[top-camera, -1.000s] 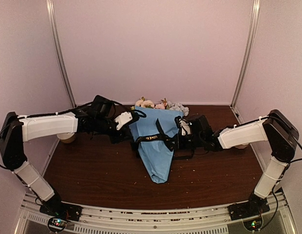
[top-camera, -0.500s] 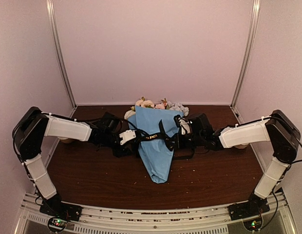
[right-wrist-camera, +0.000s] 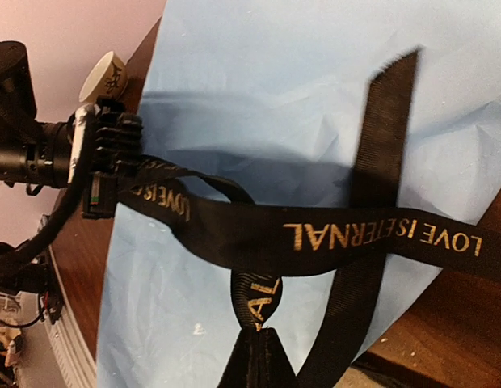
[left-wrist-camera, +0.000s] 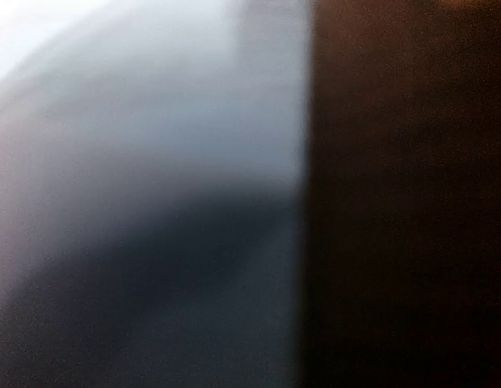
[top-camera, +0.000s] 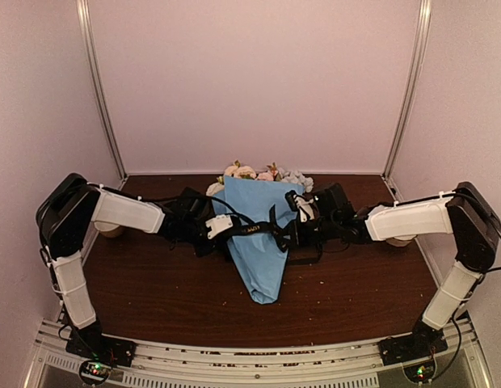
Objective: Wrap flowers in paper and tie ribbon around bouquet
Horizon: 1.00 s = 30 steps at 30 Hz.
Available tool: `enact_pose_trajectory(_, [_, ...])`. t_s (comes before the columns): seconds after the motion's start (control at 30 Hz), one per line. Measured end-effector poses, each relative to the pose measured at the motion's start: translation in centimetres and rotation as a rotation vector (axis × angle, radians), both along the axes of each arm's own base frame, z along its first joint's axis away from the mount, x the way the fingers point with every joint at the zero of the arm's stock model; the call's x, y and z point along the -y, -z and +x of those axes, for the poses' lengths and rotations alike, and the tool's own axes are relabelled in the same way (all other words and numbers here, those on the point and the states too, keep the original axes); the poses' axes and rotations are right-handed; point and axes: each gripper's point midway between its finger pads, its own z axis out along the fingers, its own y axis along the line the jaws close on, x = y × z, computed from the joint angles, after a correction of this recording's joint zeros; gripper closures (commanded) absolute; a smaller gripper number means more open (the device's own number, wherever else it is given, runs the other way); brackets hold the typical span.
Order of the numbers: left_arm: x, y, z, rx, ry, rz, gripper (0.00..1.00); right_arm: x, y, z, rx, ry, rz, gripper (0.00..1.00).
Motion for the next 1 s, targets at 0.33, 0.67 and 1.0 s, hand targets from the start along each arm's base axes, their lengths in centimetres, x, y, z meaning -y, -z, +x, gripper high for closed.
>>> enact_pose_trajectory(0.33, [-4.9, -3.0, 3.3, 0.044, -0.281, -0.044, 1.00, 1.9, -4.6, -5.6, -0.058, -0.204, -0.092, 0.98])
enact_pose_trajectory(0.67, [-7.5, -3.2, 4.7, 0.019, -0.415, -0.070, 1.00, 7.9, 1.8, -11.5, -0.297, -0.218, -0.375, 0.44])
enact_pose_trajectory(1.0, [-7.0, -5.0, 4.0, 0.031, -0.391, -0.116, 1.00, 8.5, 0.4, -11.1, -0.027, -0.220, -0.535, 0.00])
